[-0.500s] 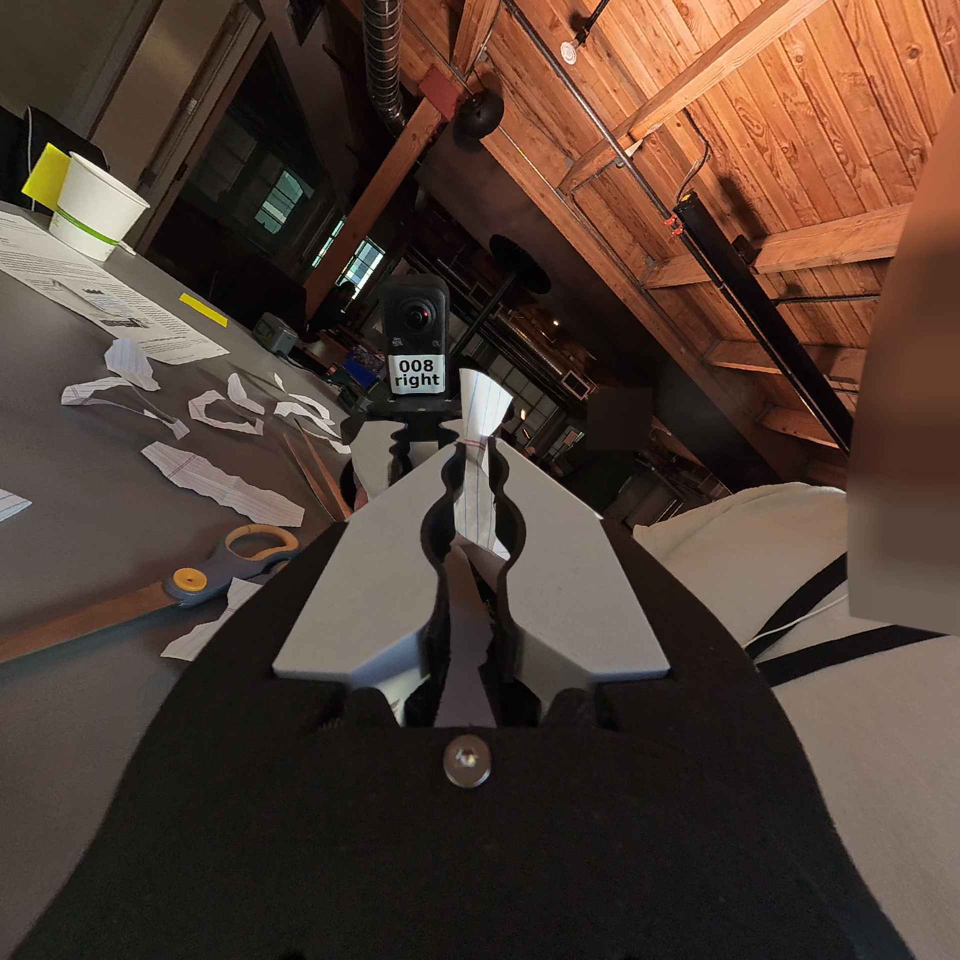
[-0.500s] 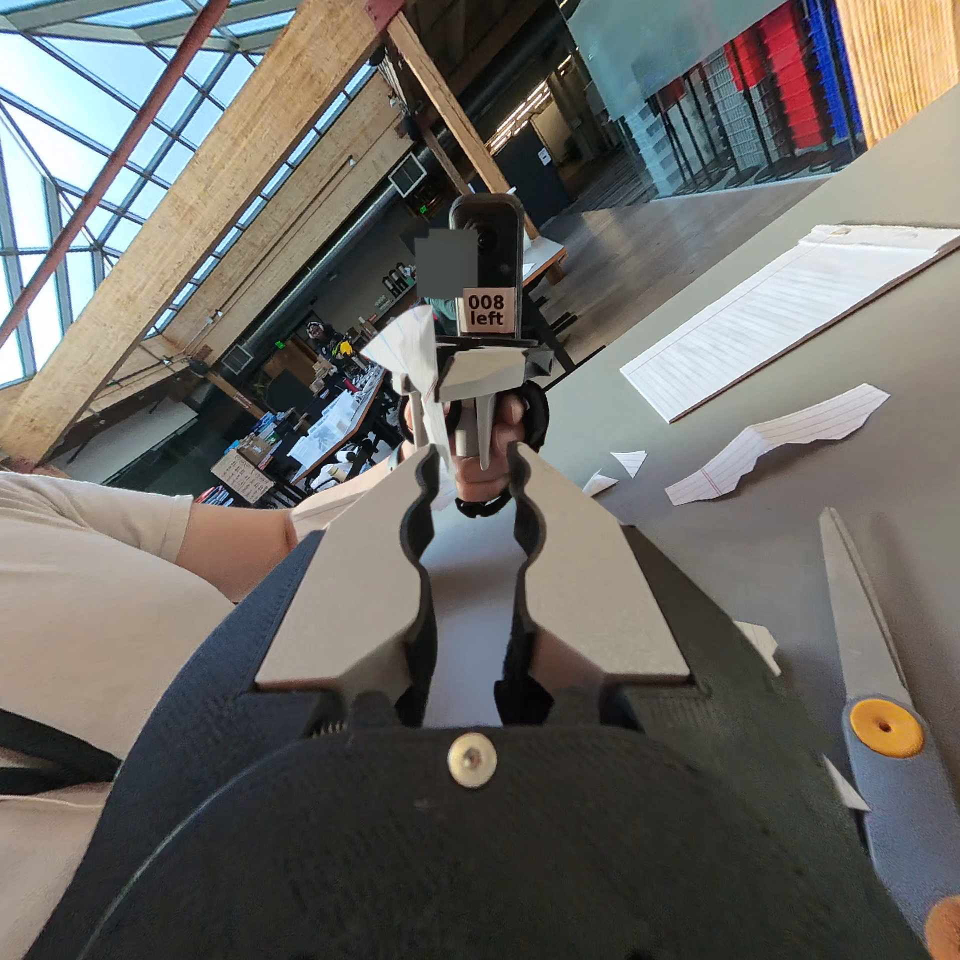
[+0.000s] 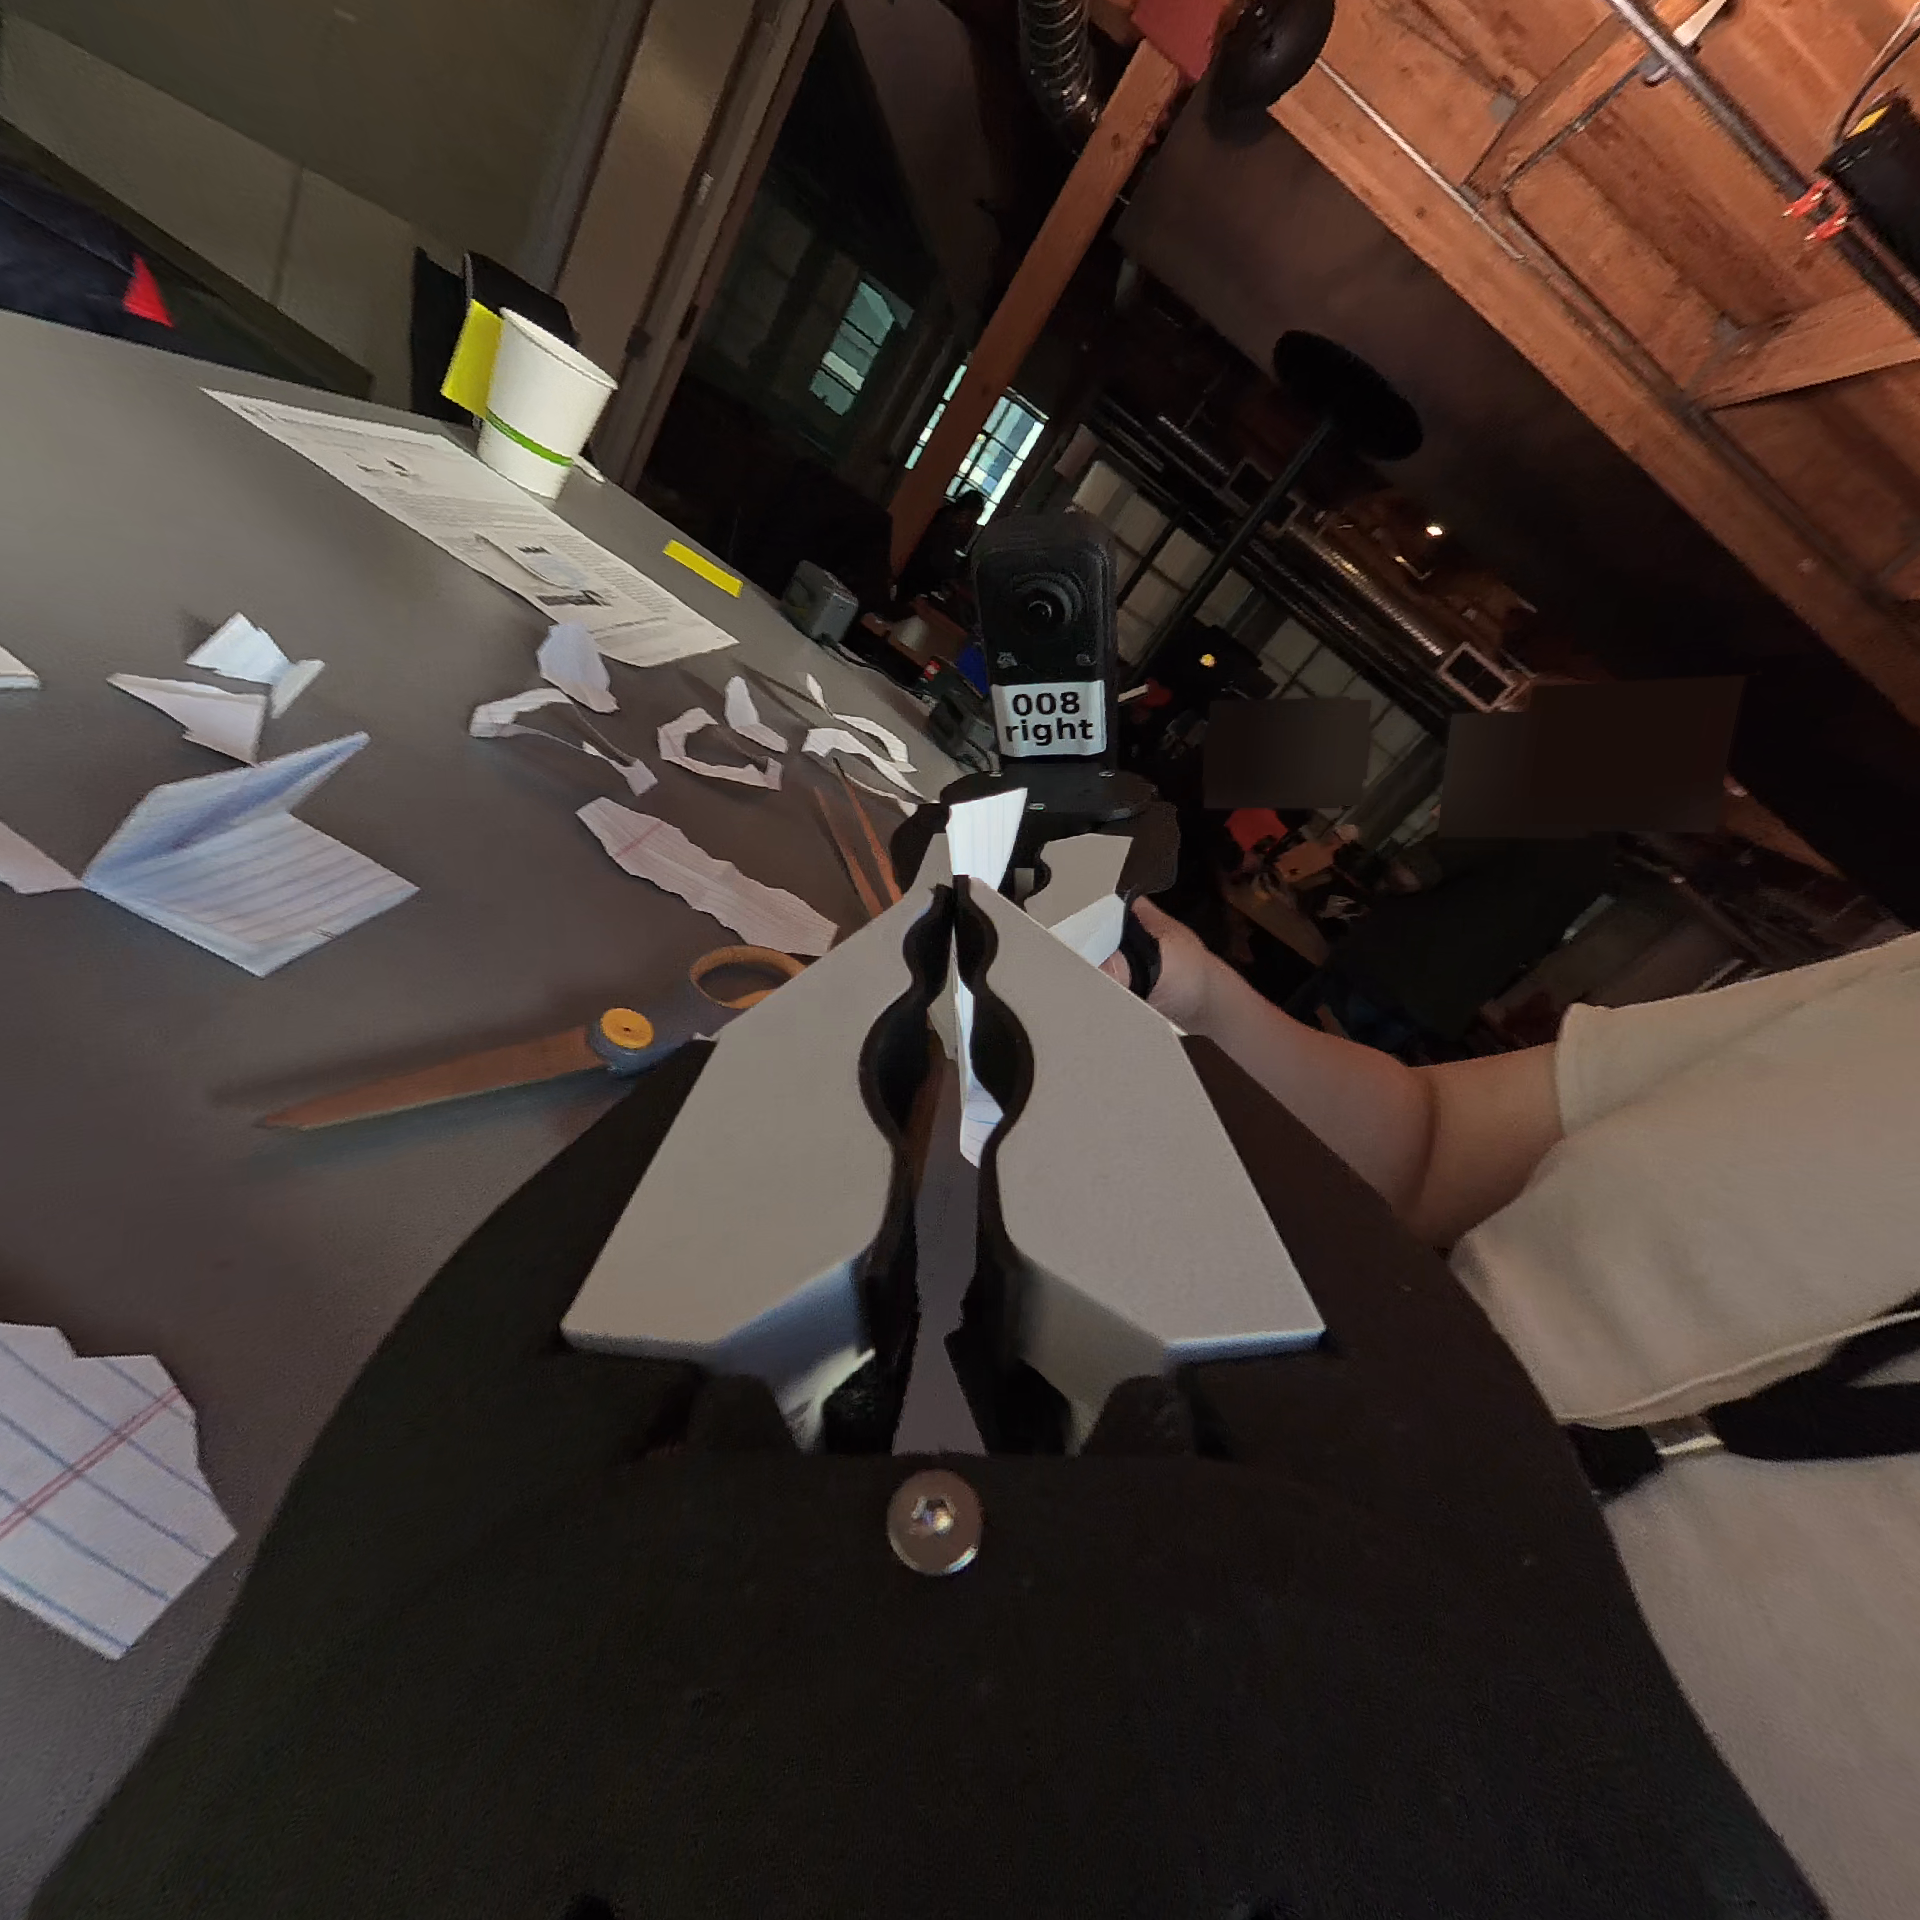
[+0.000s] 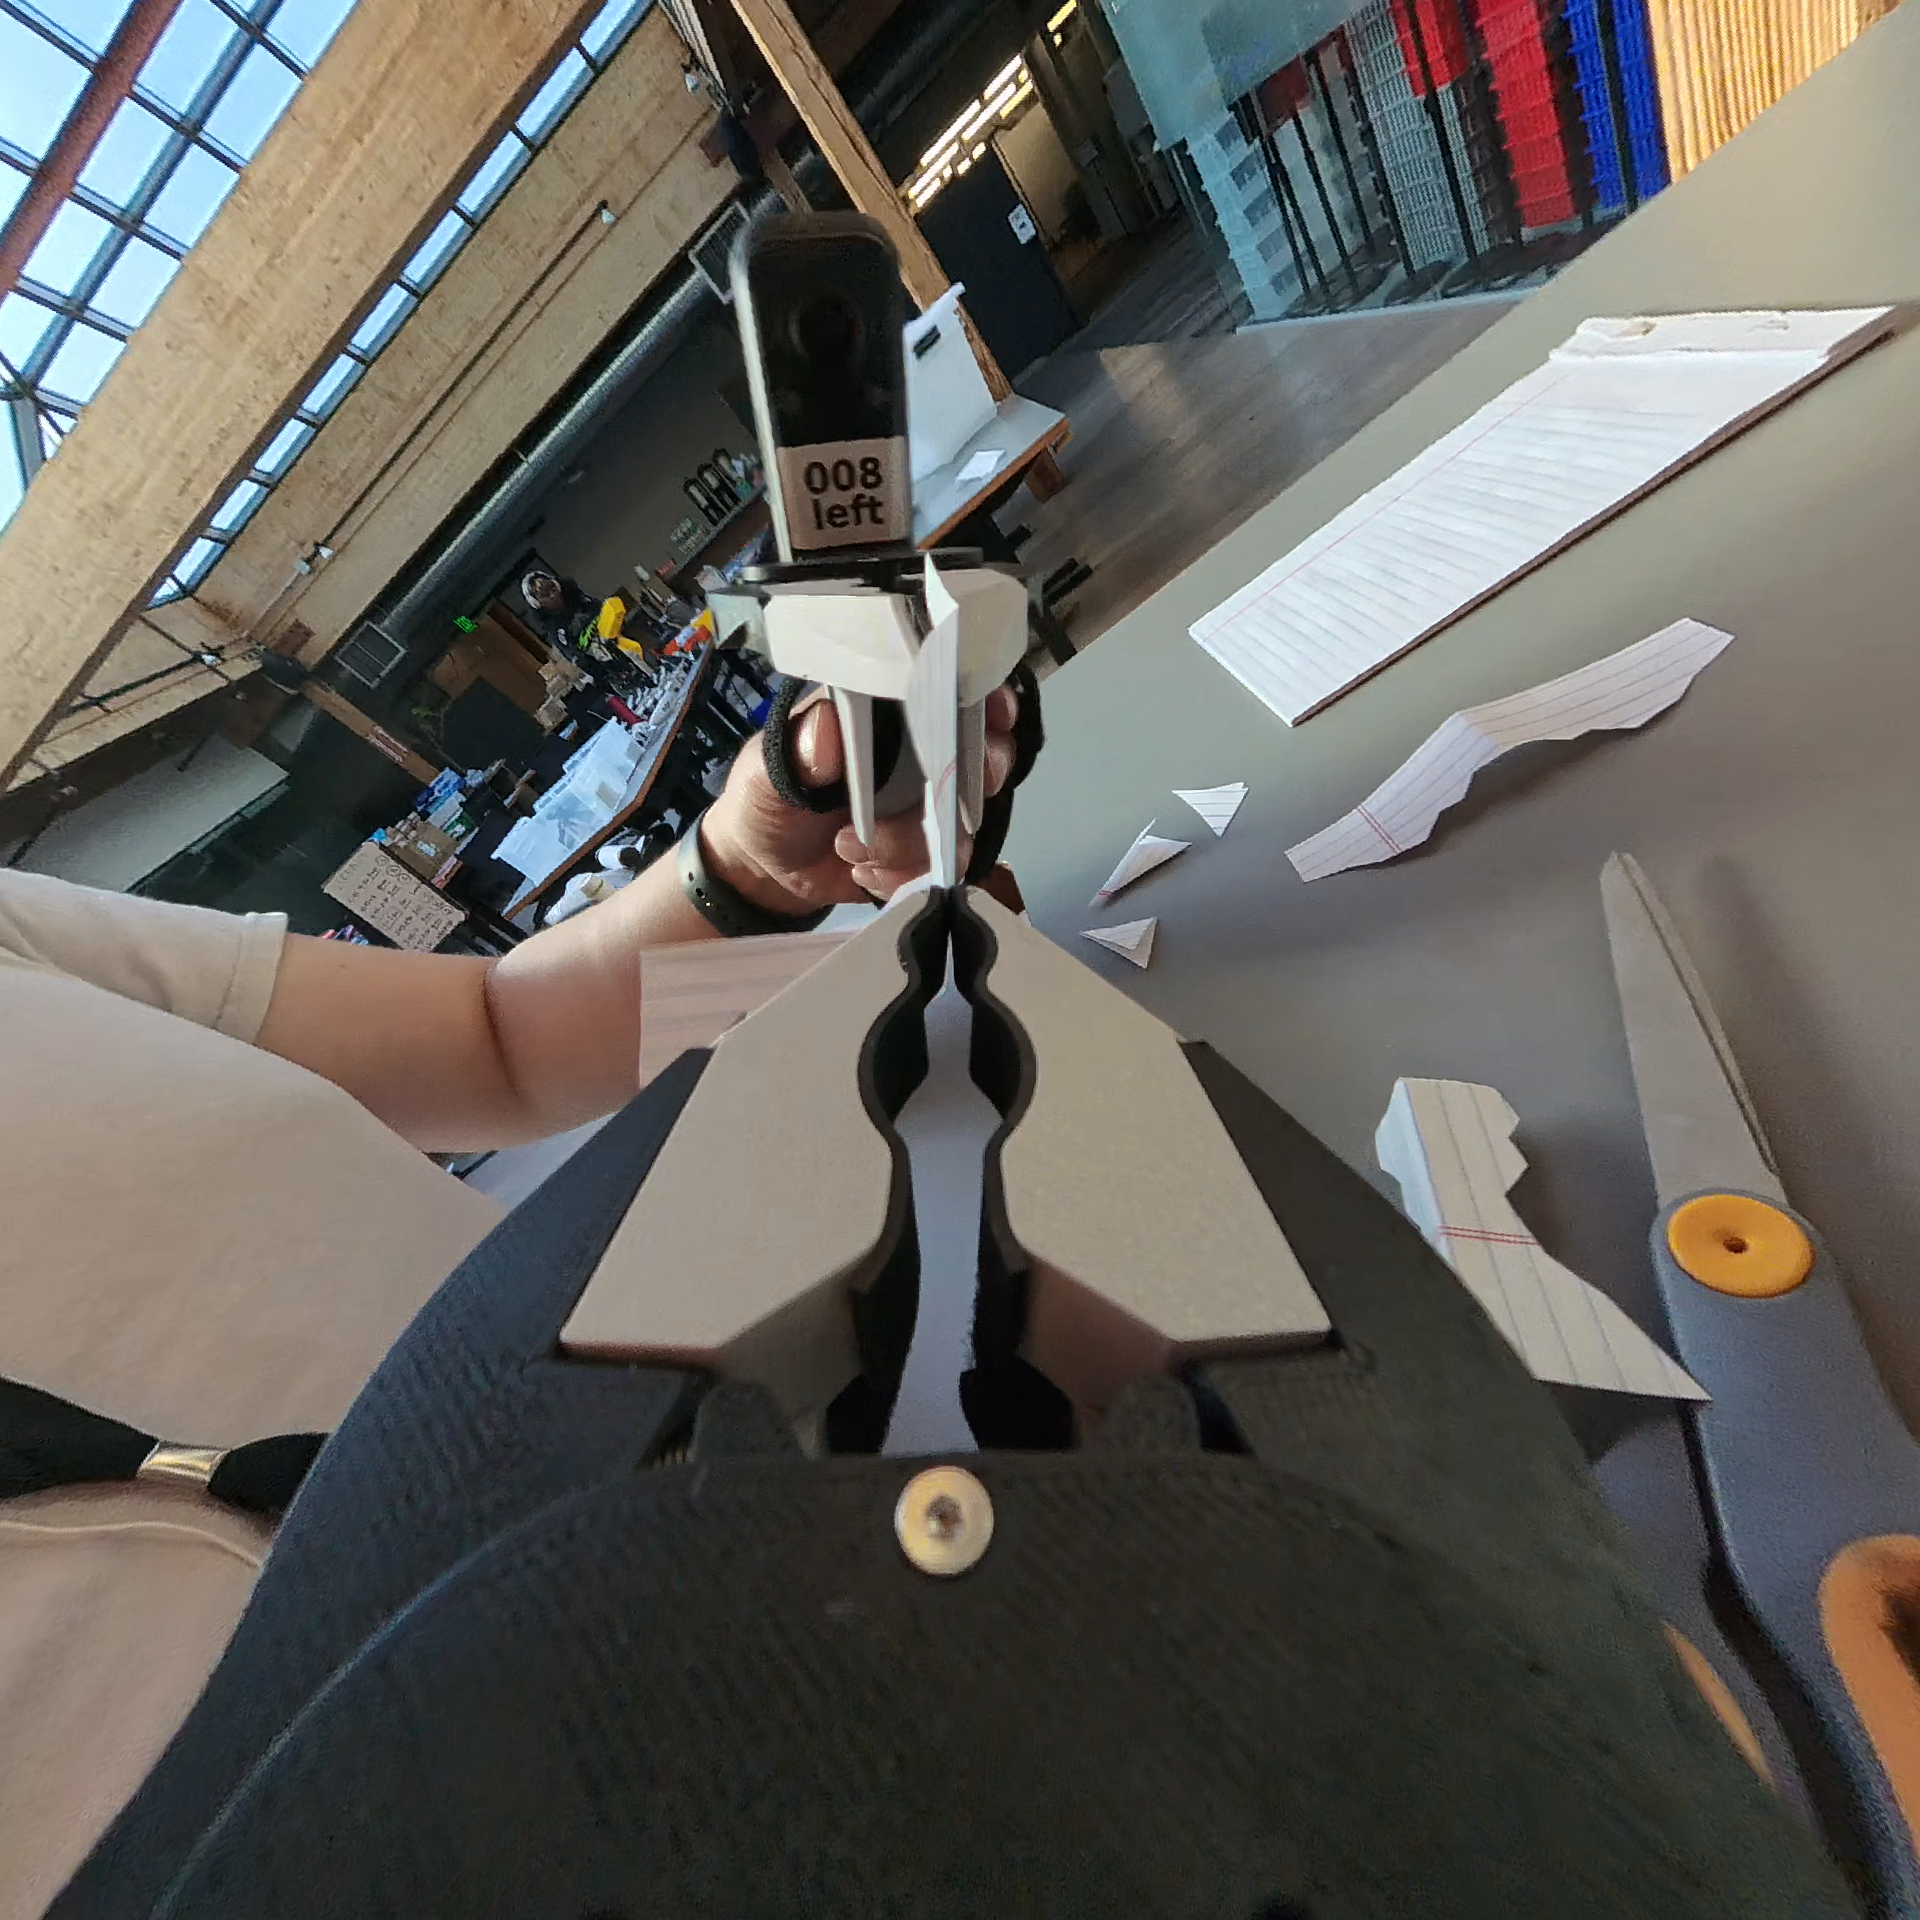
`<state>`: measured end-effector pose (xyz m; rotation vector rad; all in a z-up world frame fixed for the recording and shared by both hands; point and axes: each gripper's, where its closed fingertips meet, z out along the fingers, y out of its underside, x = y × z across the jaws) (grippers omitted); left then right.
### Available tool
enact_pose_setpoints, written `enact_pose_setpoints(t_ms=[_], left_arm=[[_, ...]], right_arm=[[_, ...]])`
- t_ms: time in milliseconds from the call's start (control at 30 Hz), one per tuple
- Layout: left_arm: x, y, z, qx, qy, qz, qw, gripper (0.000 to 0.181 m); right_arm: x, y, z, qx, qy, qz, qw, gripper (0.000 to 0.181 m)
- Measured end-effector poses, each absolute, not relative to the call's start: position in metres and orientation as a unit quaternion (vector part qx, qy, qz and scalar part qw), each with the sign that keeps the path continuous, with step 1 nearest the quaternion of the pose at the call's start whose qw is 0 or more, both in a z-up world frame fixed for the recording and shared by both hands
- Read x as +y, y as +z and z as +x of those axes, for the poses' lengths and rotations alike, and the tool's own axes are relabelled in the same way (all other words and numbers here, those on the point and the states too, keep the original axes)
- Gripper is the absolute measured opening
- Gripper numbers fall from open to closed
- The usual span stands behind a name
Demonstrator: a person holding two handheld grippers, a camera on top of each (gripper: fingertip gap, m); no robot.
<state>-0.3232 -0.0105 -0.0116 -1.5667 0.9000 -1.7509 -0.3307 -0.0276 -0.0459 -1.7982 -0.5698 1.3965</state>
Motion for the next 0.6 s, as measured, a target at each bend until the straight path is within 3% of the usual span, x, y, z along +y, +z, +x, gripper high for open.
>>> enact_pose_setpoints(t_ms=[233,400,600], left_arm=[[-0.05,0.013,-0.34,0.224,-0.835,-0.491,0.106,0.007],[-0.078,-0.024,-0.334,0.285,-0.748,-0.58,0.151,0.05],[-0.082,-0.028,-0.36,0.296,-0.709,-0.612,0.188,0.047]], right_arm=[[-0.075,-0.016,-0.329,-0.226,0.643,-0.591,0.431,0.0],[-0.077,-0.027,-0.314,-0.162,0.616,-0.625,0.452,0.0],[-0.017,-0.069,-0.229,-0.067,0.491,-0.753,0.433,0.0]])
